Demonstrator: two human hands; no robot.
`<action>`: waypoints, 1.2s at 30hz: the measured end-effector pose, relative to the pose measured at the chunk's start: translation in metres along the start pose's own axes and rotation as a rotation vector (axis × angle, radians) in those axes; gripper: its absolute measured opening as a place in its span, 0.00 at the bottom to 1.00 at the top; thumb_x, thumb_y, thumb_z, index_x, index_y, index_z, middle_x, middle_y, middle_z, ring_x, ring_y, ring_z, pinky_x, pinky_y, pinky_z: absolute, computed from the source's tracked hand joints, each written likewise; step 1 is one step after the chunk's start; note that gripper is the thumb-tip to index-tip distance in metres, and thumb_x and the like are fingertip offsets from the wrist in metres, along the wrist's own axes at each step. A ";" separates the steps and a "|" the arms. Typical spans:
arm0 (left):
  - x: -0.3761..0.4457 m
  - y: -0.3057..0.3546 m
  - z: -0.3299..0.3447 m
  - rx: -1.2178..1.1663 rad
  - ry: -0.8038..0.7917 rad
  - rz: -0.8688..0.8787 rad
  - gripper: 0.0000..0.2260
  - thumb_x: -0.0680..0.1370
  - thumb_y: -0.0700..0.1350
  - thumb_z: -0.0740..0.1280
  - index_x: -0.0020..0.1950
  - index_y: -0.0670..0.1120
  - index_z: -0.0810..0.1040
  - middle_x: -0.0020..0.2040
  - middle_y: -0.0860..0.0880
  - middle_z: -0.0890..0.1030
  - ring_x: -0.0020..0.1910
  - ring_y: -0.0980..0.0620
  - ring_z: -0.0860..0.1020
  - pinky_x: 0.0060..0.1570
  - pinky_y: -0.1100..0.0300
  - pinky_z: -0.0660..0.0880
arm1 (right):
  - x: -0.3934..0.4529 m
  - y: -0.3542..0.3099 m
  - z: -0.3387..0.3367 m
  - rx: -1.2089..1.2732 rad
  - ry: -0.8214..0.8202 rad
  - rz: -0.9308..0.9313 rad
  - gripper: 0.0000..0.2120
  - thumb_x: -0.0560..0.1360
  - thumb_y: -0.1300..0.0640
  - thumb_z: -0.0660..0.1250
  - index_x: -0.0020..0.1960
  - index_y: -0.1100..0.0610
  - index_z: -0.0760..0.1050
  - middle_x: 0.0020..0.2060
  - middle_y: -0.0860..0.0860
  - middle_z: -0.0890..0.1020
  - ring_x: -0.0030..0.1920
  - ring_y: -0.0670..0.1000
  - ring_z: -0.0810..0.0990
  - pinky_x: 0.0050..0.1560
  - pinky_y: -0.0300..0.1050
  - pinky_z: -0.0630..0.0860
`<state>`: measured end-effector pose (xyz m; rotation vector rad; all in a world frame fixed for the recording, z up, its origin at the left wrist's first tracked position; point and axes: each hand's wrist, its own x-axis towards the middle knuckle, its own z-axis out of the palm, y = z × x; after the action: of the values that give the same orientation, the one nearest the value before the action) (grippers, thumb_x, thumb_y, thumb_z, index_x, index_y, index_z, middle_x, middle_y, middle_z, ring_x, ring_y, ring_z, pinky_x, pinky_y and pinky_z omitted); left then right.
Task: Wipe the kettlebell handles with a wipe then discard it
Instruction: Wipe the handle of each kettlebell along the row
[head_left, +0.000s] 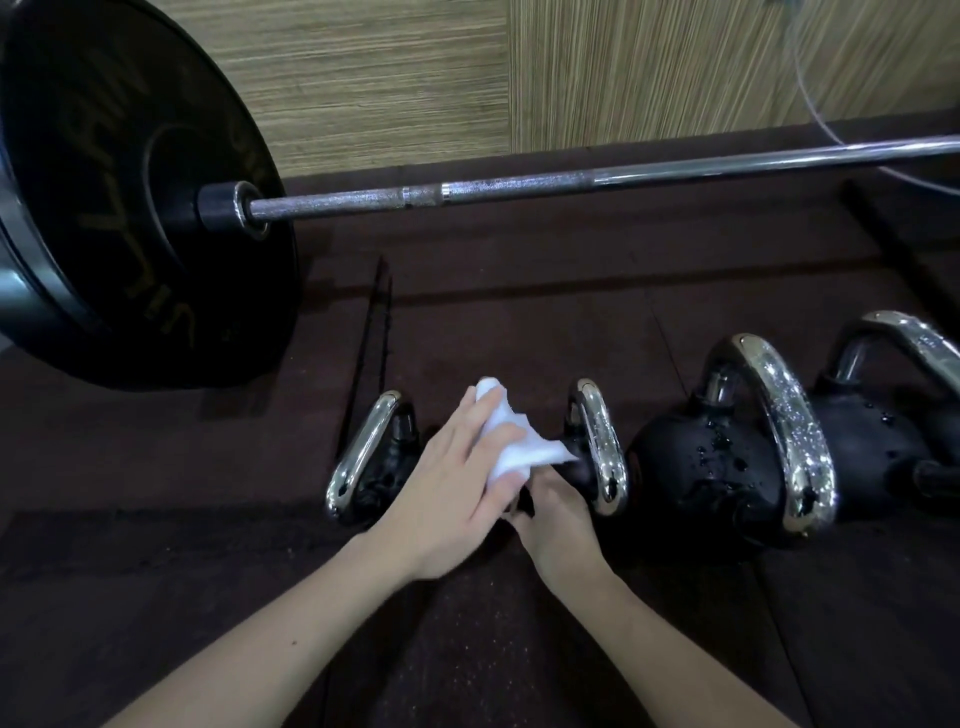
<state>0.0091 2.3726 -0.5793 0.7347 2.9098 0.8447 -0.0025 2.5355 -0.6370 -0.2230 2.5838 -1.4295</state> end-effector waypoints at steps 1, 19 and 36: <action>0.011 -0.001 -0.001 -0.041 0.020 -0.022 0.16 0.88 0.52 0.55 0.75 0.53 0.67 0.84 0.55 0.51 0.85 0.53 0.43 0.81 0.57 0.48 | 0.000 0.007 0.004 0.082 0.004 0.019 0.20 0.81 0.72 0.62 0.73 0.69 0.69 0.71 0.63 0.75 0.57 0.31 0.79 0.55 0.21 0.70; 0.016 0.010 0.006 -0.490 0.068 -0.295 0.25 0.88 0.56 0.54 0.84 0.59 0.49 0.84 0.61 0.47 0.83 0.53 0.56 0.80 0.48 0.60 | -0.004 0.025 0.007 -0.100 0.048 -0.160 0.25 0.82 0.63 0.66 0.78 0.54 0.68 0.75 0.42 0.71 0.70 0.32 0.70 0.65 0.28 0.68; 0.097 -0.013 -0.030 -0.708 -0.080 -0.780 0.15 0.81 0.54 0.60 0.44 0.43 0.77 0.43 0.45 0.80 0.43 0.50 0.78 0.48 0.58 0.72 | 0.001 0.019 0.014 -0.035 0.044 0.008 0.38 0.74 0.63 0.77 0.80 0.54 0.65 0.78 0.42 0.63 0.78 0.37 0.57 0.73 0.22 0.49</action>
<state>-0.0873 2.3914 -0.5502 -0.3784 2.2097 1.4772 -0.0011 2.5342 -0.6603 -0.1873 2.6434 -1.4026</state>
